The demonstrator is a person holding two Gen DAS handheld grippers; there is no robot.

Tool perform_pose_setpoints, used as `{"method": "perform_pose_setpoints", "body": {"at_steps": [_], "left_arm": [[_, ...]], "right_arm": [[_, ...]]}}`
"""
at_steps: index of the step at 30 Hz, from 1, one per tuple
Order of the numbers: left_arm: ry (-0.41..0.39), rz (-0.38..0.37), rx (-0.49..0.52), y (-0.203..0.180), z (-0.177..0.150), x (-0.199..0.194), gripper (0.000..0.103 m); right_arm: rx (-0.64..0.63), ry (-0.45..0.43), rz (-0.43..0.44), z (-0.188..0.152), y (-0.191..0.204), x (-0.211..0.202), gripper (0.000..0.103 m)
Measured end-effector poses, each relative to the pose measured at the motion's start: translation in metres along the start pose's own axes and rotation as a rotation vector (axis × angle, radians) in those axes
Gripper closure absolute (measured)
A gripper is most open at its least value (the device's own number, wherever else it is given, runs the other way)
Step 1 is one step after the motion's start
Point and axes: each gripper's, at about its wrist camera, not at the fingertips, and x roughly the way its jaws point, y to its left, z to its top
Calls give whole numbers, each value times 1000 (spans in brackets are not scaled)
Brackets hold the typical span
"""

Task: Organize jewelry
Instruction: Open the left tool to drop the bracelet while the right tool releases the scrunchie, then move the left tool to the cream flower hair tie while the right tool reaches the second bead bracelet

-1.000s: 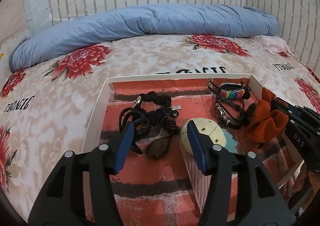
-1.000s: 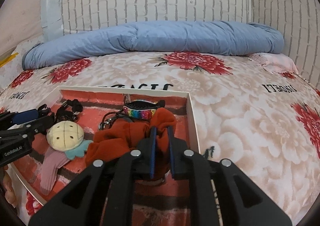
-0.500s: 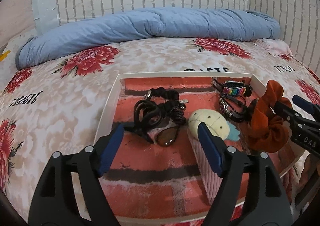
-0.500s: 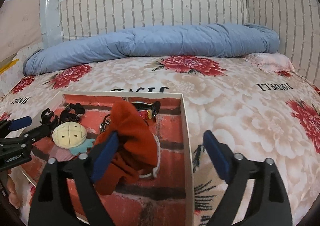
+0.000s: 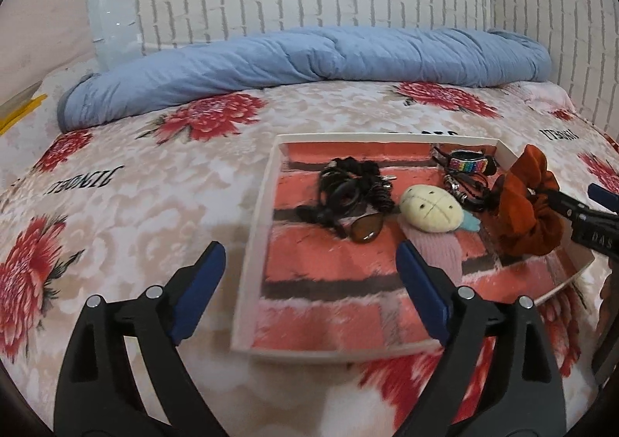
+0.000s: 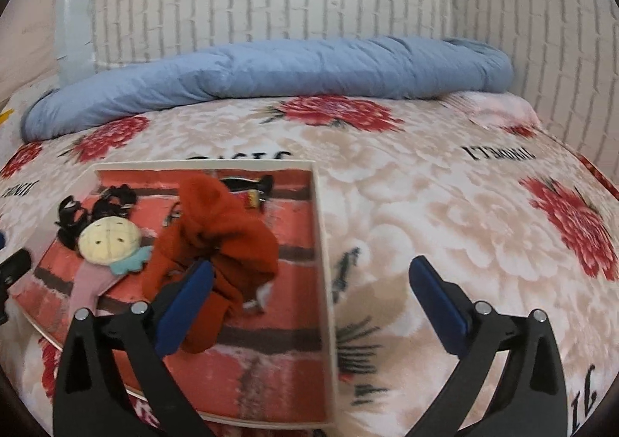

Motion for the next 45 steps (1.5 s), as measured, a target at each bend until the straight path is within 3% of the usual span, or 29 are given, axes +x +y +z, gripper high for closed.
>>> {"method": "perform_pose_setpoints", "body": {"at_steps": [8, 11, 17, 28, 41, 45], "left_arm": [[-17, 80, -3, 30, -19, -27, 12], [-15, 67, -50, 47, -14, -36, 11], [-79, 94, -53, 65, -1, -83, 5], [-77, 152, -88, 112, -20, -160, 5], [-26, 99, -130, 96, -65, -234, 5], [-49, 111, -144, 92, -78, -251, 5]], "right_arm": [[-29, -66, 1, -10, -3, -45, 4], [-63, -69, 16, -13, 1, -62, 4], [-62, -62, 38, -17, -5, -98, 4], [-69, -99, 37, -34, -15, -173, 4], [-58, -101, 50, -66, -22, -235, 4], [-47, -97, 82, -79, -18, -248, 4]]}}
